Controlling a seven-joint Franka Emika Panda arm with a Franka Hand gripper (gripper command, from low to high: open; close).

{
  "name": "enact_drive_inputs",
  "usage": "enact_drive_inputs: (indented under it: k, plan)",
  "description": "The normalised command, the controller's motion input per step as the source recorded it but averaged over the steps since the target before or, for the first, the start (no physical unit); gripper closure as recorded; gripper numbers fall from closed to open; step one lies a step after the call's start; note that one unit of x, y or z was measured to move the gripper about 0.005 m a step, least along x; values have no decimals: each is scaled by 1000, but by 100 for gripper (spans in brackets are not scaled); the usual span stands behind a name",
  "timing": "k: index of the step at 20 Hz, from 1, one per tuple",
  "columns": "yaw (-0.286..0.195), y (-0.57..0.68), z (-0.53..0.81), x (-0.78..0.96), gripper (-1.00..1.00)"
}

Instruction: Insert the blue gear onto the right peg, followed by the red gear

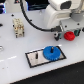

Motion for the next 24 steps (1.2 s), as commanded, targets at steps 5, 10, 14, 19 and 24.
enact_drive_inputs:
  k: [5,10,14,19,24]
  plan:
    - [0,133,-60,-46,100]
    - [0,129,-43,-25,100]
    - [0,78,111,22,100]
    - [0,-8,445,104,100]
    - [0,-96,606,300,100]
